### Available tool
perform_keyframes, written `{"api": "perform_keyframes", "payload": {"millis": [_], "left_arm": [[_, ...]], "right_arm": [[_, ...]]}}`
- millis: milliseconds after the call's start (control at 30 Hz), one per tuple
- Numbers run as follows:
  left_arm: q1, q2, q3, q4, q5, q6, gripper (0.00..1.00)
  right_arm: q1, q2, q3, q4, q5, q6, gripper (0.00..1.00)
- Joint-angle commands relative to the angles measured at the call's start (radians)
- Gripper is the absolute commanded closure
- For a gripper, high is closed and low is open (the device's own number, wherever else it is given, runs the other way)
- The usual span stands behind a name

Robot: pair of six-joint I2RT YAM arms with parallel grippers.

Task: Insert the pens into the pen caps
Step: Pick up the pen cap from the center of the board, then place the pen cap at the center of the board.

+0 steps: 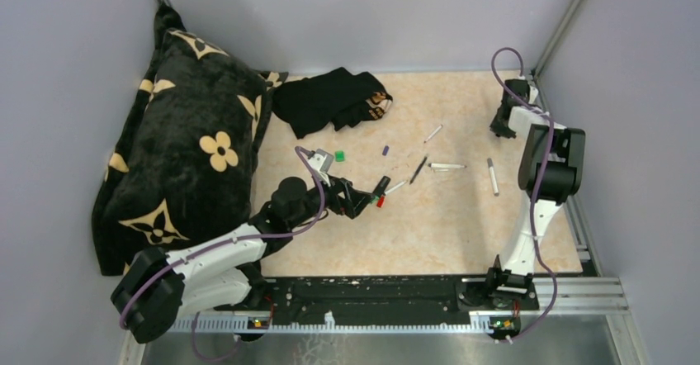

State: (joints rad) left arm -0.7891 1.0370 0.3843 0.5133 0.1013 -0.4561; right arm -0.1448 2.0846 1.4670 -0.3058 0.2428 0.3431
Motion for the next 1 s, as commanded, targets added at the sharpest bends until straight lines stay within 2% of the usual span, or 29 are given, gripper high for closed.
{"api": "perform_keyframes", "payload": {"millis": [0,133,267,467,633,733,867,967], "left_arm": [[0.008,0.006,-0.001,-0.012,0.006,-0.006,0.02],[0.008,-0.005,0.004,-0.020,0.013,-0.008,0.02],[0.009,-0.036,0.003,-0.028,0.025,-0.010,0.02],[0.009,-0.095,-0.019,-0.029,0.025,-0.023,0.03],[0.010,-0.114,-0.049,0.009,0.034,-0.051,0.03],[0.010,-0.116,-0.053,0.018,0.045,-0.061,0.03],[0.010,-0.133,-0.058,0.017,0.048,-0.071,0.03],[0.010,-0.158,-0.068,0.006,0.040,-0.080,0.04]], "right_arm": [[-0.016,0.007,0.019,0.011,-0.031,-0.014,0.87],[-0.015,-0.054,-0.046,0.096,-0.086,-0.095,0.94],[-0.015,-0.190,-0.180,0.240,-0.190,-0.176,0.97],[-0.016,-0.495,-0.424,0.350,-0.592,-0.403,1.00],[-0.009,-0.668,-0.555,0.216,-0.982,-0.594,1.00],[0.037,-0.720,-0.594,0.051,-1.147,-0.812,1.00],[0.161,-0.757,-0.656,-0.129,-1.184,-1.114,1.00],[0.273,-0.779,-0.712,-0.123,-1.096,-1.192,1.00]]}}
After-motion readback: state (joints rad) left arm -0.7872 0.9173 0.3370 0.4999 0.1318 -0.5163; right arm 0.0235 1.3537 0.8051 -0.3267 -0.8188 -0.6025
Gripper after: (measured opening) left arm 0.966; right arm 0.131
